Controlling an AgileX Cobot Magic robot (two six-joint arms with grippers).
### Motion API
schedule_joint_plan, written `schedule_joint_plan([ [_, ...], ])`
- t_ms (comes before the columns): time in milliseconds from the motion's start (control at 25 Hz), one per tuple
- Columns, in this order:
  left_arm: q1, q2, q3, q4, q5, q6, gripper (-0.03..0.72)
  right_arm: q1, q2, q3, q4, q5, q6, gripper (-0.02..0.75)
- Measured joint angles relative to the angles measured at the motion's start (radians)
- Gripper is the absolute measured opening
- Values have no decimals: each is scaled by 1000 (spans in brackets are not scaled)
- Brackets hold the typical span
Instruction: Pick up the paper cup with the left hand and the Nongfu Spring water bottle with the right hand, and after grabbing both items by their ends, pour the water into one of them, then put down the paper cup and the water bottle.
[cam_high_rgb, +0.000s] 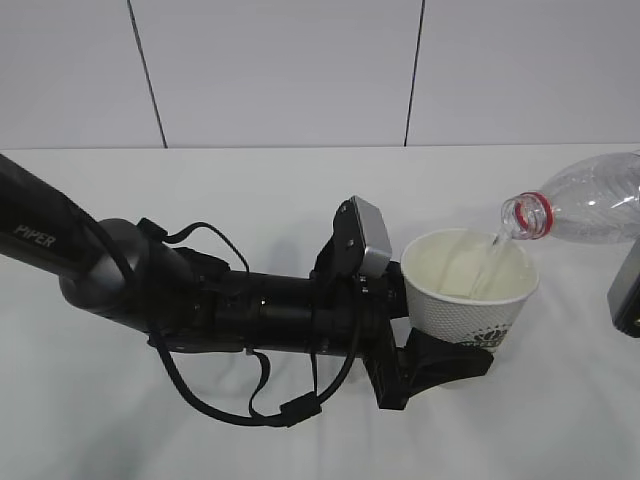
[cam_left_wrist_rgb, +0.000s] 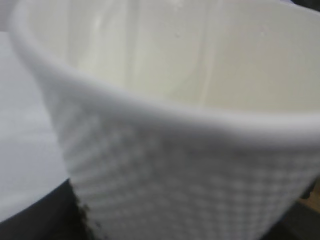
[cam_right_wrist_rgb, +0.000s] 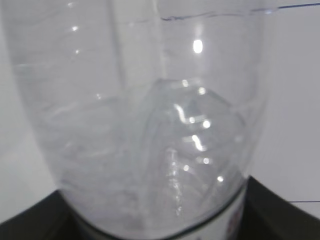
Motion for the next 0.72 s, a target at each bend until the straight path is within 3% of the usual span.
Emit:
schedule_joint_plan([
  [720, 0, 0, 0, 0, 0, 0, 539, 0, 0, 0, 0, 0, -4, 473],
])
